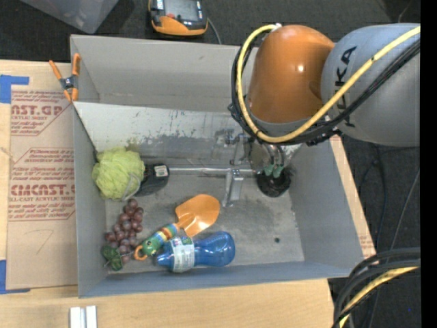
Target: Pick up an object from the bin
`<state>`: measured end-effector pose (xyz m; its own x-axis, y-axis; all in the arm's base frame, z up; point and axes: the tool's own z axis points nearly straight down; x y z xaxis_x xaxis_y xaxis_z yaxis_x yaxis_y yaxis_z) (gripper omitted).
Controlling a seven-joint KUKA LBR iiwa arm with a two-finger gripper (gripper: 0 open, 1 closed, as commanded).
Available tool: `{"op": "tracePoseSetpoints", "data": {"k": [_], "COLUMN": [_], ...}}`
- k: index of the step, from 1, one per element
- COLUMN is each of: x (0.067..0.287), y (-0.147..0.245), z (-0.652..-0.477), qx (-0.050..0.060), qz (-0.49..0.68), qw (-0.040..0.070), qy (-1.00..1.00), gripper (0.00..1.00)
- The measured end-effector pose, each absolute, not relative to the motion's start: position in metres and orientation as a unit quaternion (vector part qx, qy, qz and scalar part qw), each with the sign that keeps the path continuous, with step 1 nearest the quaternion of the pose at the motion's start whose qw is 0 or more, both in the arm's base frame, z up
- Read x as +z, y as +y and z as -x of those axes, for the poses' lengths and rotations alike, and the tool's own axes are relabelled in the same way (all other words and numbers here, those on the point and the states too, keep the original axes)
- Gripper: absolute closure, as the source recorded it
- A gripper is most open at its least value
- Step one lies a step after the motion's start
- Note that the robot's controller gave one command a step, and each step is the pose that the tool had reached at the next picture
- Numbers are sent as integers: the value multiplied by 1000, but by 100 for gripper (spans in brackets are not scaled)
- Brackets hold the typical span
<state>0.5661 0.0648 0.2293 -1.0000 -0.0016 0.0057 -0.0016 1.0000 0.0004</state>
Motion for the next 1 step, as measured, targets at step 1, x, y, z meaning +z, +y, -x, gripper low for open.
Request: {"op": "tracePoseSetpoints", "data": {"k": [1], "x": [234], "y": [64], "z": [-568], "qx": [-1], "qz": [0], "qw": [-1], "qy": [-1000], "gripper": [0]}}
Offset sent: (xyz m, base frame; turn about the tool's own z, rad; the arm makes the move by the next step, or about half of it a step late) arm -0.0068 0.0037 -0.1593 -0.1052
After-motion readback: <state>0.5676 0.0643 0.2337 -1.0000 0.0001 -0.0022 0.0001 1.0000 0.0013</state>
